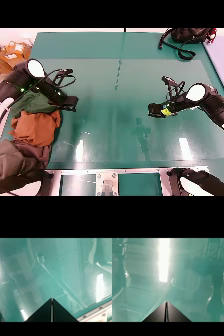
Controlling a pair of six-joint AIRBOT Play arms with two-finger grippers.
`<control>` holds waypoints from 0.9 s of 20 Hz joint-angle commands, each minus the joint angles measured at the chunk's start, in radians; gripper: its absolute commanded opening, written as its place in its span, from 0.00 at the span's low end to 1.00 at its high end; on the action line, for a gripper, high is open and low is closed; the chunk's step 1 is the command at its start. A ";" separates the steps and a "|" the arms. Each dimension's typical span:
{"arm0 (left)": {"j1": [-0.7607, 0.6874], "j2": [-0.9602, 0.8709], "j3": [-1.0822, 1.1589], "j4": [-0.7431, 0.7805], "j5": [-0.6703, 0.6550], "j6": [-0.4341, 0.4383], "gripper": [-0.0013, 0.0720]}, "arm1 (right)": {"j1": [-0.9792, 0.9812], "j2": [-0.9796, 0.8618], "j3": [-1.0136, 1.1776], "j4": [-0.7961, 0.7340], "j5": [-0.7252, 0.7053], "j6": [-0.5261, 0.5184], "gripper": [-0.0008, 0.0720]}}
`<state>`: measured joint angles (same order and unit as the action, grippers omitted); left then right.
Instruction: Fold the shirts.
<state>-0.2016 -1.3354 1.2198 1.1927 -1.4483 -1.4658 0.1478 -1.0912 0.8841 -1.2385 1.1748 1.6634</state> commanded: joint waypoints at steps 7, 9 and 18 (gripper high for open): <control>0.000 -0.002 0.000 0.000 0.000 0.000 0.05 | 0.000 -0.003 -0.005 0.000 0.000 0.000 0.03; 0.000 -0.002 0.000 0.000 0.001 0.000 0.05 | 0.000 -0.003 -0.005 0.000 0.000 0.000 0.03; 0.000 -0.002 0.000 0.023 0.210 0.001 0.05 | 0.000 -0.003 -0.005 0.001 -0.113 0.000 0.03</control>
<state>-0.2020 -1.3365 1.2198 1.1801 -1.3525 -1.4654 0.1478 -1.0943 0.8791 -1.2381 1.1042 1.6634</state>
